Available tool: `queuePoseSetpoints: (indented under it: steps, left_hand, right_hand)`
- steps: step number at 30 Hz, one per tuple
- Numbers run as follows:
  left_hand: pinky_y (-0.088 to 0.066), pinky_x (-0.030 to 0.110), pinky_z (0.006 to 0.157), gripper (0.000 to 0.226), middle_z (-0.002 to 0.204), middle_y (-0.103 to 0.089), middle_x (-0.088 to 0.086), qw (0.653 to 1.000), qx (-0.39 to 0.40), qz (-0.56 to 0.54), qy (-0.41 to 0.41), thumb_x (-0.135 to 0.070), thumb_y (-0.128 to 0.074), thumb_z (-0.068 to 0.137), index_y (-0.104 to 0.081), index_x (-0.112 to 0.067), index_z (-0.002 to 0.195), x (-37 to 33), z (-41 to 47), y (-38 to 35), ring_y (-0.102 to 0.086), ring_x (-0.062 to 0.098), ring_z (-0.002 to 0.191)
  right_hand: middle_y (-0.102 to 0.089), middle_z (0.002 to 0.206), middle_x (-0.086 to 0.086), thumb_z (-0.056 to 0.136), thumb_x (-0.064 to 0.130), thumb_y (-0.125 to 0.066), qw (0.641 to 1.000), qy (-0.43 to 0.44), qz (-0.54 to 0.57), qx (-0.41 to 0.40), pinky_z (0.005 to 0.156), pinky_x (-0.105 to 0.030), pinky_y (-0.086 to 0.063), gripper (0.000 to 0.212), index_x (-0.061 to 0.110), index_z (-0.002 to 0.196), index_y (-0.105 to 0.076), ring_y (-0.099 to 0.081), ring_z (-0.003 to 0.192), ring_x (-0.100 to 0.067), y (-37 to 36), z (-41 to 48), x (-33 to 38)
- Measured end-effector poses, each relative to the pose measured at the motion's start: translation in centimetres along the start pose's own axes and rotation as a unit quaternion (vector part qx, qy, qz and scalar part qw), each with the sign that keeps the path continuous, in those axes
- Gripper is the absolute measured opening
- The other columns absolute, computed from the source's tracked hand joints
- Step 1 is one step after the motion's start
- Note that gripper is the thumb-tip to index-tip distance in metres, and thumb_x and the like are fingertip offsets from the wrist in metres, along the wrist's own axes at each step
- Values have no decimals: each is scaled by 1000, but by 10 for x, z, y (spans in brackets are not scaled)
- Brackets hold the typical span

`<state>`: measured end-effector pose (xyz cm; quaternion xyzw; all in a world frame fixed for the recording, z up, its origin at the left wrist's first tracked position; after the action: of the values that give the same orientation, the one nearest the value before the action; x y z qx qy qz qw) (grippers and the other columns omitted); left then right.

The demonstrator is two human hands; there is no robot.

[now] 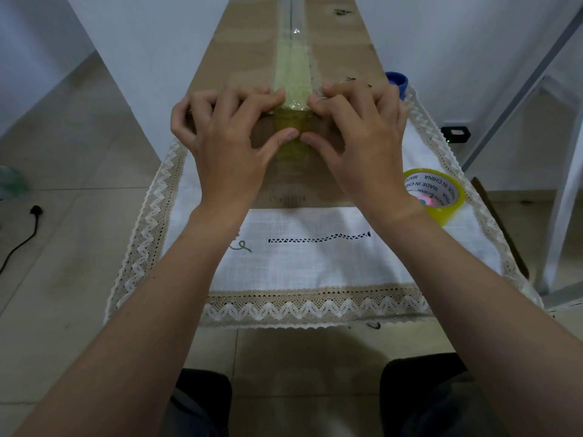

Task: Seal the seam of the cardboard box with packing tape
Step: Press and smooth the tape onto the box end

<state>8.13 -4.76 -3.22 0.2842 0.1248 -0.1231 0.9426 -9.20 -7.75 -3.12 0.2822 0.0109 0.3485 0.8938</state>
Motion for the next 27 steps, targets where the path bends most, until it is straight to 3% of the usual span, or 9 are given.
queuePoseSetpoints:
  steps: [4, 10, 14, 19, 22, 27]
  left_hand:
    - [-32, 55, 109, 48, 124, -67, -17, 1000, 8, -1, -12, -71, -64, 86, -71, -40, 122, 0, -2, -1, -55, 22, 118]
    - [-31, 57, 110, 55, 129, -65, -15, 999, 19, 20, -26, -73, -65, 84, -68, -38, 126, 0, -4, -3, -55, 24, 121]
    - [-30, 60, 112, 59, 130, -65, -12, 999, 22, 32, -31, -73, -67, 81, -67, -37, 128, 1, -6, -4, -55, 26, 123]
    - [-26, 57, 116, 71, 134, -63, -11, 997, 22, 58, -53, -79, -66, 76, -63, -38, 134, 3, -8, -7, -46, 21, 124]
    - [-24, 57, 118, 80, 137, -61, -10, 994, 32, 77, -63, -80, -67, 72, -59, -38, 140, 3, -10, -9, -46, 22, 127]
    - [-20, 56, 120, 88, 142, -57, -11, 992, 47, 94, -73, -80, -69, 69, -51, -40, 145, 1, -14, -9, -45, 22, 131]
  right_hand:
    - [-67, 127, 2, 86, 56, -74, 1000, 3, -1, 20, 97, -40, -34, 44, 24, 116, -73, -57, 109, -33, -3, 0, -1]
    - [-69, 123, 6, 88, 46, -74, 1000, -5, 17, 10, 89, -30, -23, 31, 24, 111, -74, -56, 105, -35, -1, 1, -2]
    - [-69, 124, 7, 93, 45, -71, 1000, -8, 27, 8, 92, -35, -29, 27, 25, 111, -74, -56, 106, -34, -1, 1, -4]
    - [-64, 136, 4, 83, 50, -77, 999, 4, -7, 39, 103, -43, -33, 48, 25, 124, -69, -53, 118, -32, -8, -4, -5]
    - [-61, 142, 2, 79, 49, -80, 999, 13, -20, 47, 108, -48, -34, 61, 24, 133, -65, -41, 124, -25, -8, -8, -5]
    - [-55, 146, -1, 72, 55, -83, 994, 27, -74, 76, 113, -49, -30, 82, 25, 142, -55, -35, 126, -26, -10, -12, 0]
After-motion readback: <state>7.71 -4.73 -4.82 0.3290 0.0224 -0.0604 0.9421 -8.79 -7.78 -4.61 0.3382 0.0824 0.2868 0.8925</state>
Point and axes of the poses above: each hand's wrist, its own z-axis towards the middle knuckle, its own y-axis out of the back of the hand, x = y × z, the point moved 10 cm from there along z, towards the middle knuckle
